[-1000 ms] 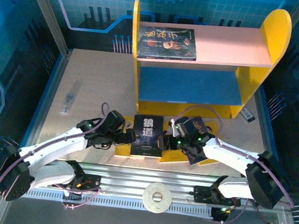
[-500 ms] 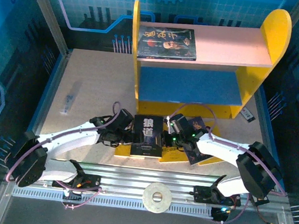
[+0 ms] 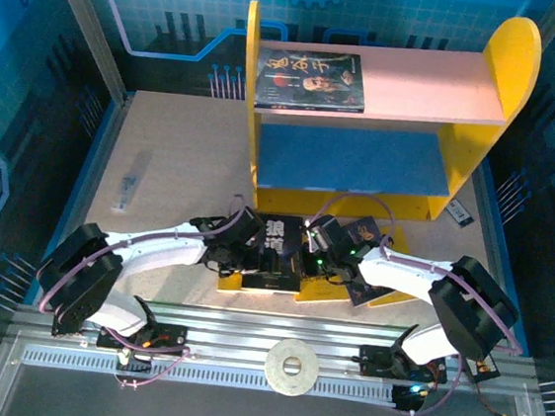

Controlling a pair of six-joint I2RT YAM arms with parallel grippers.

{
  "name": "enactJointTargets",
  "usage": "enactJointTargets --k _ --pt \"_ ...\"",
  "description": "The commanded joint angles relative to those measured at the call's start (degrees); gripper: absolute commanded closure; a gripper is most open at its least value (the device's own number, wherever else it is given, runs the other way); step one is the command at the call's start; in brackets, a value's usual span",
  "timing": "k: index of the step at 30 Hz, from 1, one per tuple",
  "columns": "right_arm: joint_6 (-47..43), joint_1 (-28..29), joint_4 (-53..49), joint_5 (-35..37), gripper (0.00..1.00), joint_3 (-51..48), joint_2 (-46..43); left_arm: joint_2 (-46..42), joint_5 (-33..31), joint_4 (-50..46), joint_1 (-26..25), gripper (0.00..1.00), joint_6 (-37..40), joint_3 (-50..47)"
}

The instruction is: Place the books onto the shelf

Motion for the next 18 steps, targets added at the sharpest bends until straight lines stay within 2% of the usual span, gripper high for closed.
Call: enactJointTargets --k 1,5,10,18 --pt "-0.7 2.6 -1.0 0.6 0.79 0.1 3.5 3.0 4.9 4.8 -1.9 0.07 0.1 2.0" --pt "0.6 3.3 1.6 -0.9 0.81 -0.5 4.7 1.8 5.5 7.1 -2.6 0.08 -0.3 3.0" --pt "0.3 3.4 1.9 -1.2 0.81 -0.6 4.6 -2.0 2.4 4.9 -2.6 0.1 -0.4 4.0" --pt "-0.6 3.4 0.7 -0.7 0.79 -0.2 3.9 -6.1 -1.6 2.3 -2.6 0.19 0.2 3.9"
